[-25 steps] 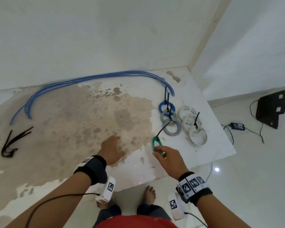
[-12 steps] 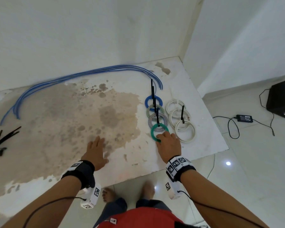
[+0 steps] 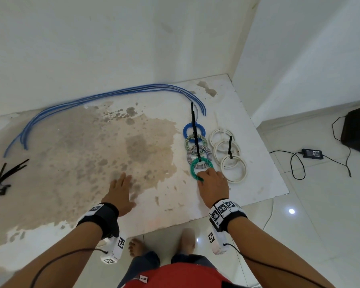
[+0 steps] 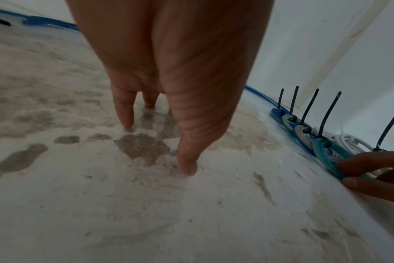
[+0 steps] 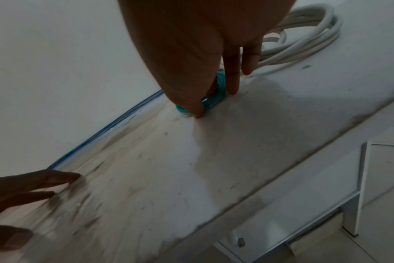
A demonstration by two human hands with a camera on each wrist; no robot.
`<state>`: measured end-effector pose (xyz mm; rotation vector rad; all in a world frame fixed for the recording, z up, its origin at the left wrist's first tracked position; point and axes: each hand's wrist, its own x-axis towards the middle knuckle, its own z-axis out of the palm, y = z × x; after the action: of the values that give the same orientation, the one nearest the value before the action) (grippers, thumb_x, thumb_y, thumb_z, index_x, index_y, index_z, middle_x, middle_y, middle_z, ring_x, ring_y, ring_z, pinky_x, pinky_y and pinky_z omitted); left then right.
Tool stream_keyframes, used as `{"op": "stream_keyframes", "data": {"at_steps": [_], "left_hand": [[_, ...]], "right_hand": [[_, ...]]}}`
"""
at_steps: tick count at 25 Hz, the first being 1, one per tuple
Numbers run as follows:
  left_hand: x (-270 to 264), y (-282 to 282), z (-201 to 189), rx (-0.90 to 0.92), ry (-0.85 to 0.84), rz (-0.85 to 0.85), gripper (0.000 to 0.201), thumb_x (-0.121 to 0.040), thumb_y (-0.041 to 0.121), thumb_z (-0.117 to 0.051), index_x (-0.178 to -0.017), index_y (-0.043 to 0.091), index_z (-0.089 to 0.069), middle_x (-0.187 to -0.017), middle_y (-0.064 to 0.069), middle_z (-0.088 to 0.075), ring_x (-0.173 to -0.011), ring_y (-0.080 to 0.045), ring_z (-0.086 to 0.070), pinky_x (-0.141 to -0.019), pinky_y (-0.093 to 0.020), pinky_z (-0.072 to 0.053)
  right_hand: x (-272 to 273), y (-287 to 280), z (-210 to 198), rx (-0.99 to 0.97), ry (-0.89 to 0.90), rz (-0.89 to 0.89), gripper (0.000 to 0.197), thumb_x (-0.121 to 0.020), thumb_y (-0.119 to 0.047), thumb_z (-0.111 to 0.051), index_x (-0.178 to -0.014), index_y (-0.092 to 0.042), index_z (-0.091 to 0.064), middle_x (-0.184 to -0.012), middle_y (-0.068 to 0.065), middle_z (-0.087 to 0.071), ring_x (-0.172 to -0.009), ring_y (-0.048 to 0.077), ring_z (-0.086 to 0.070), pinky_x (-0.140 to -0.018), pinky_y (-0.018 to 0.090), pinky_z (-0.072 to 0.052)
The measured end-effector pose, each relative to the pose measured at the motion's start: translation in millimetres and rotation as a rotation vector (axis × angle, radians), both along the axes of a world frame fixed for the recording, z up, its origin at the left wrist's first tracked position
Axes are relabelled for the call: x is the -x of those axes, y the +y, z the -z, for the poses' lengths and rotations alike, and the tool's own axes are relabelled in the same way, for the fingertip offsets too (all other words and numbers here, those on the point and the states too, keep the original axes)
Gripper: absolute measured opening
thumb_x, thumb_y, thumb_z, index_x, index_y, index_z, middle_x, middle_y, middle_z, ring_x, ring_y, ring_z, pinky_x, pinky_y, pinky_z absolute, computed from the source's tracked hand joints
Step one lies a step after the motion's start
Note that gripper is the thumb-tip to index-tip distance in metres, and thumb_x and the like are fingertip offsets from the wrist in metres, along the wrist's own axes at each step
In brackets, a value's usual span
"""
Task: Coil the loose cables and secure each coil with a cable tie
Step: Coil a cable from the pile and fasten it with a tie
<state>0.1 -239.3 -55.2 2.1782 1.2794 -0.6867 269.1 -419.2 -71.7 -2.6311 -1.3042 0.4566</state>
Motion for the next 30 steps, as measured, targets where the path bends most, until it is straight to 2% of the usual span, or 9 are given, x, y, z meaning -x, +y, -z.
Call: {"op": "stream_keyframes", "data": {"at_steps": [5,7,9,12,14,16,21,26,30], "left_hand": [[0,-3,-6,0.022,-0.023,-0.003,0.1,-0.094,0.033,-0.067,-0.16,0.019,0.008,-0.166,-0.001,0.02,-0.154,-0.033,0.009,-0.123,-0.045,-0.02],[4,-4,-7,0.026,-0.043,-0.009,0.099,-0.096,0.034,-0.065,-0.16,0.019,0.009,-0.166,0.0,0.02,-0.154,-0.033,0.009,-0.123,-0.045,-0.02],[7,-5,-9,0.016,-0.066,-0.007,0.09,-0.098,0.036,-0.059,-0.16,0.02,0.004,-0.167,0.0,0.015,-0.154,-0.033,0.006,-0.122,-0.044,-0.022],[7,12,-12,-0.044,-0.161,-0.04,0.061,-0.102,0.036,-0.049,-0.155,0.019,-0.025,-0.163,-0.004,-0.018,-0.144,-0.033,-0.025,-0.112,-0.039,-0.036],[0,39,-15,-0.035,-0.245,-0.054,0.046,-0.102,0.033,-0.046,-0.146,0.021,-0.04,-0.15,-0.003,-0.039,-0.131,-0.027,-0.043,-0.104,-0.035,-0.041],[-14,73,-19,0.001,-0.298,-0.025,0.04,-0.104,0.031,-0.042,-0.143,0.022,-0.045,-0.144,-0.003,-0.049,-0.126,-0.024,-0.05,-0.103,-0.034,-0.041],[-83,160,-45,0.042,-0.478,0.046,0.028,-0.105,0.028,-0.044,-0.126,0.021,-0.061,-0.12,-0.006,-0.067,-0.1,-0.026,-0.065,-0.083,-0.026,-0.046],[-179,210,-64,0.076,-0.67,0.163,0.024,-0.1,0.017,-0.051,-0.117,0.019,-0.066,-0.1,-0.008,-0.073,-0.089,-0.027,-0.066,-0.087,-0.034,-0.051],[-262,224,-57,0.085,-0.594,0.257,0.034,-0.1,0.02,-0.046,-0.131,0.028,-0.058,-0.109,-0.006,-0.071,-0.089,-0.022,-0.063,-0.089,-0.035,-0.051]], "right_hand": [[3,-1,-4,0.016,-0.012,-0.003,0.026,-0.095,-0.03,-0.062,-0.118,-0.02,-0.066,-0.117,0.006,-0.061,-0.101,0.029,-0.056,-0.088,0.04,-0.05],[12,0,-7,-0.076,-0.041,0.026,0.036,-0.087,-0.034,-0.073,-0.118,-0.017,-0.066,-0.116,0.009,-0.062,-0.096,0.03,-0.058,-0.082,0.042,-0.053],[27,10,-11,-0.198,-0.055,0.001,0.033,-0.086,-0.032,-0.074,-0.114,-0.017,-0.067,-0.112,0.008,-0.063,-0.096,0.029,-0.059,-0.08,0.042,-0.055],[50,55,-29,-0.253,0.057,-0.156,0.014,-0.094,-0.027,-0.064,-0.105,-0.021,-0.069,-0.1,-0.001,-0.066,-0.093,0.023,-0.061,-0.081,0.038,-0.054],[53,100,-48,-0.172,0.114,-0.245,0.016,-0.099,-0.028,-0.054,-0.102,-0.023,-0.068,-0.094,-0.005,-0.065,-0.086,0.02,-0.061,-0.077,0.036,-0.053],[45,149,-69,-0.102,0.147,-0.273,0.021,-0.102,-0.03,-0.048,-0.105,-0.023,-0.067,-0.095,-0.004,-0.066,-0.085,0.019,-0.062,-0.076,0.037,-0.055],[-30,251,-130,-0.088,0.134,-0.141,0.02,-0.101,-0.028,-0.054,-0.103,-0.019,-0.072,-0.097,0.004,-0.073,-0.09,0.026,-0.067,-0.079,0.035,-0.055],[-133,291,-155,0.062,0.064,0.028,0.025,-0.099,-0.028,-0.054,-0.107,-0.016,-0.075,-0.115,0.008,-0.072,-0.108,0.029,-0.065,-0.092,0.035,-0.052],[-184,297,-140,0.207,0.114,0.001,0.026,-0.1,-0.021,-0.052,-0.108,-0.018,-0.076,-0.115,0.006,-0.074,-0.104,0.027,-0.068,-0.093,0.038,-0.056]]}}
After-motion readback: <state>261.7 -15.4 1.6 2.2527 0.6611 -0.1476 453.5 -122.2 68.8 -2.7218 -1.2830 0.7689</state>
